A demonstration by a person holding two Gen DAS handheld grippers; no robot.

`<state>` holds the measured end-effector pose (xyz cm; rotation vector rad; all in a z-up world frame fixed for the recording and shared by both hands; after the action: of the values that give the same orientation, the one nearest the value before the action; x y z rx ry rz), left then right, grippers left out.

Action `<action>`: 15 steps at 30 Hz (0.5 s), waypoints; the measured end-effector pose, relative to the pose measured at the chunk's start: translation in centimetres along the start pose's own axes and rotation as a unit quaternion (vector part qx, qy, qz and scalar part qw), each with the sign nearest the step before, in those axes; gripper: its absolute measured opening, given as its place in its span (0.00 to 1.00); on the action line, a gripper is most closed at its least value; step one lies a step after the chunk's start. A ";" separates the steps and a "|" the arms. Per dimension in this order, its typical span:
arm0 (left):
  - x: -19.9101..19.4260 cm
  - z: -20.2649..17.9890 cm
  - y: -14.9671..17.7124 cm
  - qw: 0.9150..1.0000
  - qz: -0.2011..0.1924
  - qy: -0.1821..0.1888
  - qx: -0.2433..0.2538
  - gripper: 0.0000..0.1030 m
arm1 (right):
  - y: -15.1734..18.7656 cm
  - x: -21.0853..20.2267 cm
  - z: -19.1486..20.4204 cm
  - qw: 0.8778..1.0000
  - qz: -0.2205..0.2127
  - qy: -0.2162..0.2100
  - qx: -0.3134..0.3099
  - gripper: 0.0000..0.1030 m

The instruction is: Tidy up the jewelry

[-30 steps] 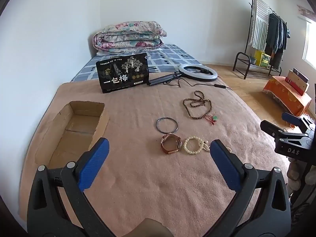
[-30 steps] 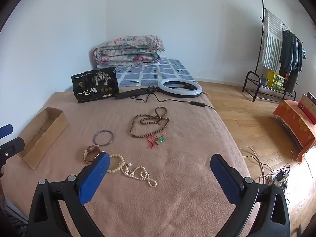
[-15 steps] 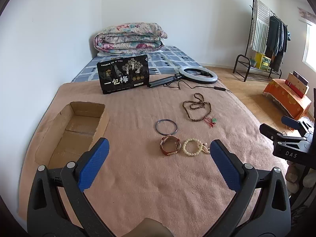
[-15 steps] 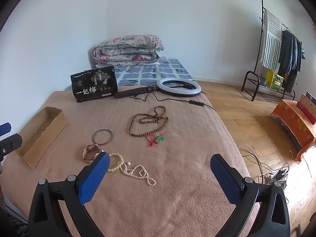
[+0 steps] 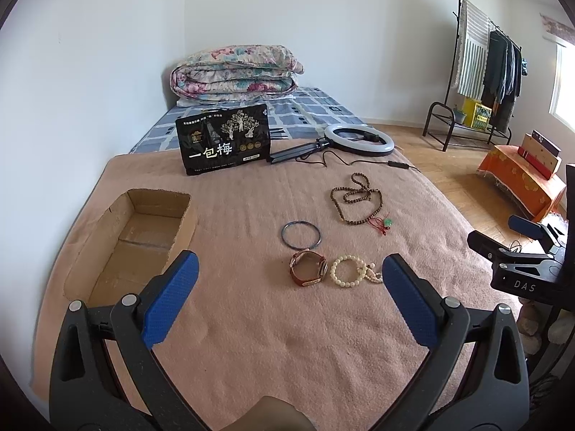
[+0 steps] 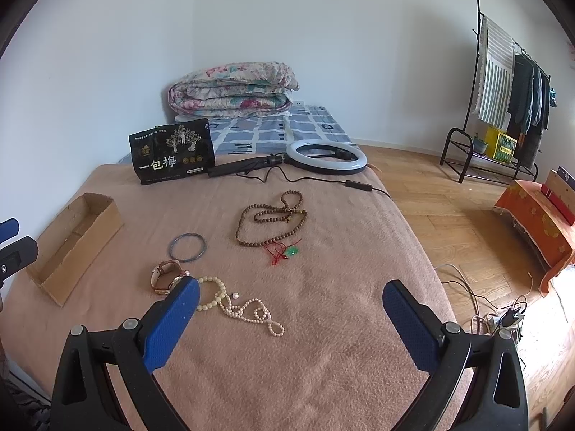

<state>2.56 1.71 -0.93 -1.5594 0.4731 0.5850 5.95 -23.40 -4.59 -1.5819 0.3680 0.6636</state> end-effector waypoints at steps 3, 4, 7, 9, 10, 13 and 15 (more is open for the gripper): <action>-0.2 -0.2 -0.3 1.000 -0.001 0.000 -0.001 1.00 | 0.0 0.0 0.0 1.000 -0.001 0.001 0.000 1.00; -0.2 -0.2 -0.1 1.000 -0.001 0.000 0.001 1.00 | 0.0 0.0 0.0 1.000 -0.001 0.000 0.000 1.00; -0.2 -0.2 0.0 1.000 -0.001 0.000 0.001 1.00 | 0.1 0.1 0.0 1.000 0.002 -0.001 -0.001 1.00; -0.2 -0.2 0.0 1.000 -0.002 -0.001 0.001 1.00 | 0.2 0.1 0.0 1.000 0.004 -0.002 -0.001 1.00; -0.2 -0.2 -0.1 1.000 -0.002 -0.001 0.001 1.00 | 0.2 0.1 -0.1 1.000 0.005 -0.002 -0.002 1.00; -0.2 -0.2 0.1 1.000 -0.002 0.000 0.002 1.00 | 0.2 0.2 -0.1 1.000 0.007 -0.002 -0.002 1.00; -0.2 -0.2 0.1 1.000 -0.002 0.000 0.002 1.00 | 0.2 0.2 -0.1 1.000 0.007 -0.002 -0.002 1.00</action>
<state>2.37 1.48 -0.90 -1.5567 0.4705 0.5800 6.02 -23.48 -4.84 -1.5827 0.3749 0.6785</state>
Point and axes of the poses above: each gripper's, at about its wrist camera, not at the fingertips, and x roughly the way its jaws point, z to its left, y to its underside, the point moved 3 cm from there along x, roughly the way its jaws point, and after that the axes turned 3 degrees about -y, right-handed, at the moved point
